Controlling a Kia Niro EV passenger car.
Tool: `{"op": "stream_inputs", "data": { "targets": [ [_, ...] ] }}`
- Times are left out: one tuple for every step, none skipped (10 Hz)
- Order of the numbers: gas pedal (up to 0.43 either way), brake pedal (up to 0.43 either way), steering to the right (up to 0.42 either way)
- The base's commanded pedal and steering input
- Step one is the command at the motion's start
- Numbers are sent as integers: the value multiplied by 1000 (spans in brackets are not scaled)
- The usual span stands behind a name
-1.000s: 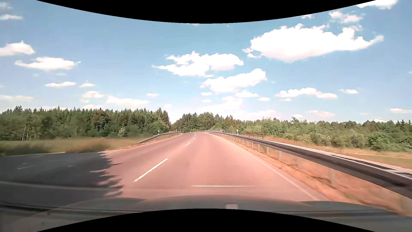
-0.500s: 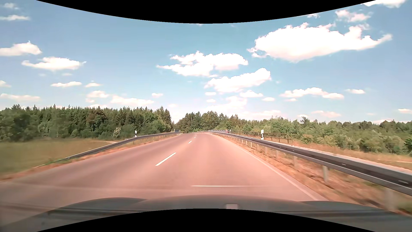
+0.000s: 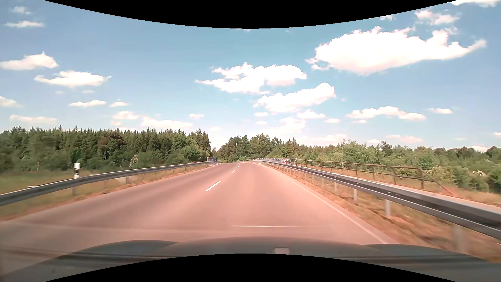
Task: Follow the waypoints while adhering to traffic rules and regulations
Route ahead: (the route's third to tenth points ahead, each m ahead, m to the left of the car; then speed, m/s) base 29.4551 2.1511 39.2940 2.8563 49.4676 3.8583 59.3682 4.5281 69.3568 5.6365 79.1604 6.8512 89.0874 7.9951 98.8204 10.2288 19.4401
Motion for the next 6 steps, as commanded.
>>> {"op": "stream_inputs", "data": {
  "targets": [
    [240, 0, -13],
    [240, 0, -13],
    [240, 0, -13],
    [240, 0, -13],
    [240, 0, -13],
    [240, 0, -13]
  ]
}}
